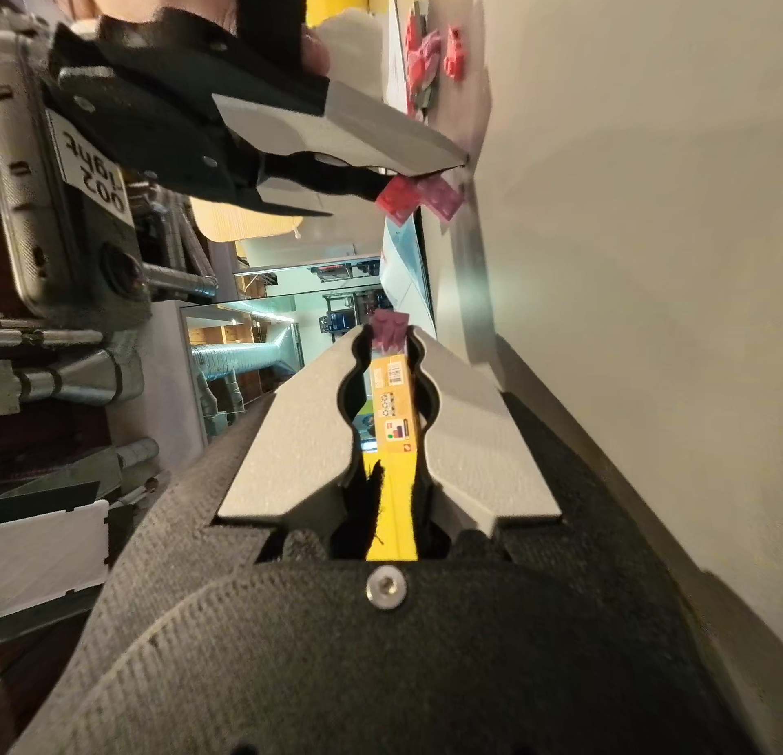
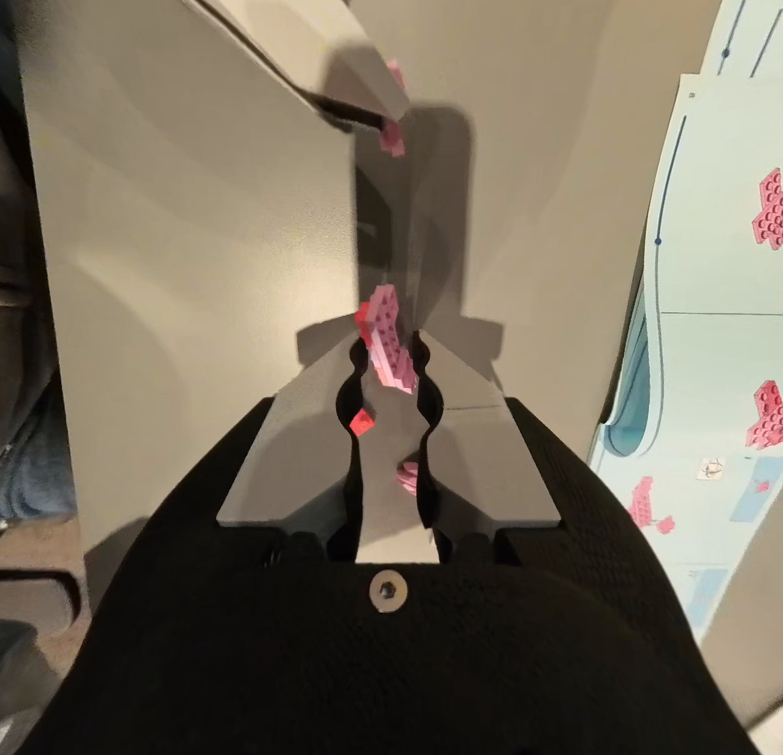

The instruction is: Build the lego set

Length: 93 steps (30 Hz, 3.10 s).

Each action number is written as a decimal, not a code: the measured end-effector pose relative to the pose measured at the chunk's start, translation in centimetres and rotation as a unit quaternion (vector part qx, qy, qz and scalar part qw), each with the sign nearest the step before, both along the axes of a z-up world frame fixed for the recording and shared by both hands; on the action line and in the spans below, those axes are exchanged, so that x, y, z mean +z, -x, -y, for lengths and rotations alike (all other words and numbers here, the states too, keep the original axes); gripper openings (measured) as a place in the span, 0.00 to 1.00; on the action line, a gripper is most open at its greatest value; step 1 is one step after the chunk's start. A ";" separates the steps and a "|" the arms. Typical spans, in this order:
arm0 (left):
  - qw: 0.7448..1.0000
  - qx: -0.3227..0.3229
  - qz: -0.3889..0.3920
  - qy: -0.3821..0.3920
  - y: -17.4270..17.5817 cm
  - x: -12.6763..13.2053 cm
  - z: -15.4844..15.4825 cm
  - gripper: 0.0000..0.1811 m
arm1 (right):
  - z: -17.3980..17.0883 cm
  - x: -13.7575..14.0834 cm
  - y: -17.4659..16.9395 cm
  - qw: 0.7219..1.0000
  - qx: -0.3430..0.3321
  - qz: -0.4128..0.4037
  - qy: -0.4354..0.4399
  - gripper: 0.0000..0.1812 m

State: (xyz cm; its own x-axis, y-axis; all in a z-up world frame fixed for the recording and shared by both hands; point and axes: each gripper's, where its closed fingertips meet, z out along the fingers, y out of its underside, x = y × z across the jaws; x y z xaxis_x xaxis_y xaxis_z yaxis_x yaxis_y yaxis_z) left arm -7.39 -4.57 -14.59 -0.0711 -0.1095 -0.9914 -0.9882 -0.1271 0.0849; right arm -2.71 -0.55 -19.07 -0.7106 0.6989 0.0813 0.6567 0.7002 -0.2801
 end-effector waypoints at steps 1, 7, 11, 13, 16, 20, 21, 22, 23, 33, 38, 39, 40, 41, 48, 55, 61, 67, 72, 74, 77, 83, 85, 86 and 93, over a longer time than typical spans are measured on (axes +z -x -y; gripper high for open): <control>1.000 -0.001 0.001 0.002 -0.1 -0.2 0.0 0.09 | 0.0 0.1 0.1 1.000 -0.004 -0.016 0.009 0.13; 1.000 -0.013 -0.002 0.007 -0.8 -0.6 0.0 0.09 | 0.1 0.7 0.3 0.992 -0.024 -0.119 0.047 0.15; 1.000 -0.017 -0.005 0.005 -1.0 -0.6 0.0 0.09 | 0.6 1.3 0.0 0.981 -0.017 -0.186 0.051 0.15; 0.999 -0.029 -0.011 -0.012 -1.5 0.0 0.1 0.09 | 1.8 2.5 0.3 0.969 -0.009 -0.235 0.081 0.16; 0.998 -0.047 -0.020 -0.040 -2.3 1.0 0.1 0.08 | 4.0 4.8 1.0 0.942 -0.012 -0.289 0.168 0.15; 0.997 -0.057 -0.014 -0.049 -2.8 1.4 0.2 0.08 | 5.2 5.9 1.4 0.925 -0.013 -0.305 0.225 0.09; 0.997 -0.060 -0.011 -0.051 -2.9 1.5 0.2 0.08 | 5.3 5.8 1.5 0.925 -0.015 -0.301 0.233 0.08; 0.997 -0.062 -0.008 -0.052 -3.1 1.6 0.2 0.08 | 5.3 5.8 1.5 0.924 -0.015 -0.300 0.238 0.07; 0.997 -0.064 -0.006 -0.051 -3.1 1.7 0.3 0.08 | 5.3 5.8 1.6 0.922 -0.014 -0.301 0.241 0.05; 0.951 -0.121 0.281 0.049 -4.8 1.3 0.8 0.28 | 4.3 5.5 0.9 0.910 0.111 -0.390 0.090 0.00; 0.937 -0.123 0.302 0.123 -4.9 0.1 0.5 0.18 | 4.7 4.6 0.3 0.888 0.208 -0.410 0.011 0.00; 0.937 -0.125 0.299 0.131 -4.9 -0.1 0.5 0.15 | 4.7 4.4 0.2 0.888 0.216 -0.406 0.008 0.00; 0.938 -0.128 0.292 0.133 -5.0 -0.2 0.4 0.12 | 4.7 4.3 0.2 0.887 0.220 -0.405 0.005 0.00; 0.940 -0.133 0.285 0.134 -5.1 -0.2 0.4 0.07 | 4.6 4.2 0.2 0.888 0.223 -0.403 0.005 0.01; 0.943 -0.120 0.275 0.145 -4.8 -0.7 -0.3 0.03 | 4.0 3.7 0.2 0.899 0.203 -0.387 0.024 0.01; 0.976 -0.086 0.161 0.118 -2.7 -1.5 -0.9 0.03 | 0.7 1.0 -0.1 0.963 0.114 -0.232 0.072 0.17; 0.989 -0.097 0.042 0.102 -2.9 -2.8 -1.4 0.03 | 0.9 0.5 0.4 0.970 0.119 -0.192 0.085 0.11; 0.990 -0.099 0.047 0.092 -2.8 -2.5 -1.5 0.03 | 1.1 0.5 0.3 0.977 0.100 -0.150 0.113 0.08; 0.991 -0.091 0.062 0.075 -2.6 -1.9 -1.7 0.03 | 0.8 0.9 0.2 0.981 0.064 -0.091 0.161 0.07; 0.992 -0.092 0.060 0.065 -2.7 -1.6 -1.7 0.03 | 0.8 1.0 0.3 0.980 0.053 -0.077 0.175 0.08; 0.993 -0.094 0.057 0.048 -2.8 -1.1 -1.8 0.03 | 1.1 1.3 0.3 0.978 0.049 -0.073 0.189 0.07; 0.993 -0.088 0.060 0.051 -2.7 -1.2 -2.0 0.03 | 1.2 2.0 0.8 0.976 0.032 -0.086 0.197 0.07; 0.993 -0.084 0.059 0.055 -2.7 -1.4 -2.0 0.03 | 1.0 1.9 1.0 0.979 0.022 -0.093 0.181 0.07; 0.993 -0.082 0.058 0.057 -2.6 -1.5 -2.0 0.03 | 1.0 1.8 1.1 0.980 0.020 -0.096 0.175 0.07; 0.993 -0.070 0.053 0.079 -2.1 -2.3 -2.3 0.03 | 1.0 1.1 1.4 0.980 0.004 -0.121 0.158 0.07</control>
